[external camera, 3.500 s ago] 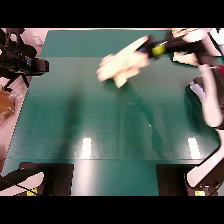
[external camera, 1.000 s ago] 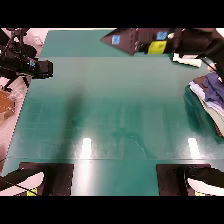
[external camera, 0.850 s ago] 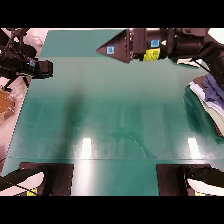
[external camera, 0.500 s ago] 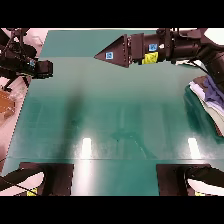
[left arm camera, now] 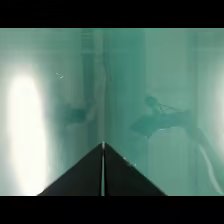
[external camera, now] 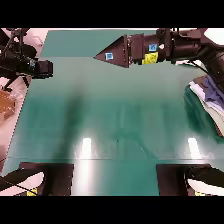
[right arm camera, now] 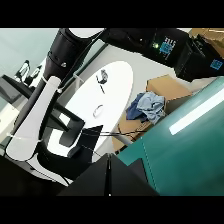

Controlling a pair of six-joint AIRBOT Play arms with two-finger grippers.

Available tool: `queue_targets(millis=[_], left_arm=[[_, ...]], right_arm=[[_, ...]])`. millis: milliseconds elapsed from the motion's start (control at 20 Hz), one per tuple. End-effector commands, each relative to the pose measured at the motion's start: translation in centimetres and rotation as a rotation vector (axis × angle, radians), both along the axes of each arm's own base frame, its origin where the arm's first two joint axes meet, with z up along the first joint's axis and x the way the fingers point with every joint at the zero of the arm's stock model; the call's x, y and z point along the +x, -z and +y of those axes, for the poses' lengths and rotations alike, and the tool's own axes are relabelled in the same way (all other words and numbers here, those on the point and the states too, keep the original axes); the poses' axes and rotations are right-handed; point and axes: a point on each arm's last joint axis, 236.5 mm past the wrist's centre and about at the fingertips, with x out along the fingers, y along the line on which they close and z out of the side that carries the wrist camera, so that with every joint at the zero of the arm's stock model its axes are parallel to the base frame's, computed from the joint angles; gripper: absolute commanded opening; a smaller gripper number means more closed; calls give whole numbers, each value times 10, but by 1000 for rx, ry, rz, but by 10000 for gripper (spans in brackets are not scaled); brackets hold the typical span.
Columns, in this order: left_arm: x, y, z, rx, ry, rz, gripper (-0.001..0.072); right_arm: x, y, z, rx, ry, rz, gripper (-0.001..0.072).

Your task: Fold the shirts.

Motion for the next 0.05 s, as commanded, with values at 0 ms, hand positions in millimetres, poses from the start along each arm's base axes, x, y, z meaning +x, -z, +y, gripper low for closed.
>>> queue_targets(millis=[0], left_arm=[[0, 0, 0, 0, 0, 0, 23]], right_arm=[[0, 0, 0, 0, -1, 1, 29]])
